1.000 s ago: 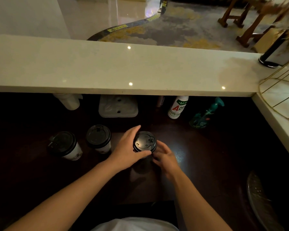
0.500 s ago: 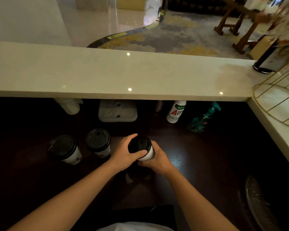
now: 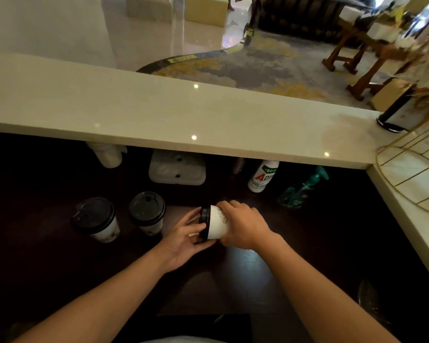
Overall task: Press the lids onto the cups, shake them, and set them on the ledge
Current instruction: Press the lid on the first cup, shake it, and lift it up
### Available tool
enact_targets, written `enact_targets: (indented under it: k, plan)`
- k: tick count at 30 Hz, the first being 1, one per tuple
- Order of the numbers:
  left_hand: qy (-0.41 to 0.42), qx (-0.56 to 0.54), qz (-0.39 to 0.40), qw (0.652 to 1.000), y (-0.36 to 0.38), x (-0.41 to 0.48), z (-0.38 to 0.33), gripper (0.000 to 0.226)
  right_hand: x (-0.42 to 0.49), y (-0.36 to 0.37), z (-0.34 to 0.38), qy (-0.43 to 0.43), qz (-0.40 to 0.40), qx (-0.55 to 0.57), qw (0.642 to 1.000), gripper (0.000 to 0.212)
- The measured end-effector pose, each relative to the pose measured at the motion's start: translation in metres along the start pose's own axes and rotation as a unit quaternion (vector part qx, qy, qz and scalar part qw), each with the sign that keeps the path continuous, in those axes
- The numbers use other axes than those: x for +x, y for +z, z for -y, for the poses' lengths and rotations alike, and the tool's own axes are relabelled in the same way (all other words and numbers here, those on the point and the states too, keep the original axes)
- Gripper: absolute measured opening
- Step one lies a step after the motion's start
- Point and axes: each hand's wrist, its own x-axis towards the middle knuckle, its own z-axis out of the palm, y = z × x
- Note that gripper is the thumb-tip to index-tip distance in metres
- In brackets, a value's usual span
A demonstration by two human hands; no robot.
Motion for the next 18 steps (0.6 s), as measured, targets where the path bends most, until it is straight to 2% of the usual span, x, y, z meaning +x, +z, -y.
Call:
enact_targets:
  k: [4, 6, 7, 8, 10, 12, 14, 18]
  plan:
    - [0.001, 0.040, -0.004, 0.999, 0.006, -0.002, -0.007, 0.061, 0.003, -0.016, 0.000, -0.019, -0.008, -0.089, 0.996, 0.088]
    - [0.032, 0.115, -0.016, 0.993, 0.012, -0.001, -0.010, 0.048, 0.004, -0.028, 0.000, -0.024, 0.005, -0.109, 0.994, 0.089]
    - [0.064, 0.188, -0.033, 0.979, 0.017, -0.001, -0.012, 0.039, 0.005, -0.035, 0.000, -0.022, 0.016, -0.090, 0.996, 0.088]
    - [0.107, 0.281, -0.060, 0.952, 0.021, -0.001, -0.015, 0.034, 0.005, -0.041, -0.001, -0.018, 0.028, -0.049, 0.998, 0.085]
    - [0.197, 0.449, -0.099, 0.866, 0.026, 0.001, -0.020, 0.048, 0.005, -0.052, -0.003, -0.014, 0.047, 0.055, 0.997, 0.080]
    - [0.278, 0.526, -0.101, 0.797, 0.032, 0.002, -0.028, 0.058, 0.003, -0.058, -0.003, -0.015, 0.060, 0.125, 0.990, 0.079]
    - [0.319, 0.563, -0.083, 0.758, 0.037, 0.002, -0.037, 0.053, 0.001, -0.059, 0.000, -0.015, 0.066, 0.153, 0.986, 0.078]
    - [0.339, 0.589, -0.070, 0.730, 0.038, 0.002, -0.048, 0.045, -0.003, -0.053, 0.005, -0.028, 0.040, 0.154, 0.987, 0.079]
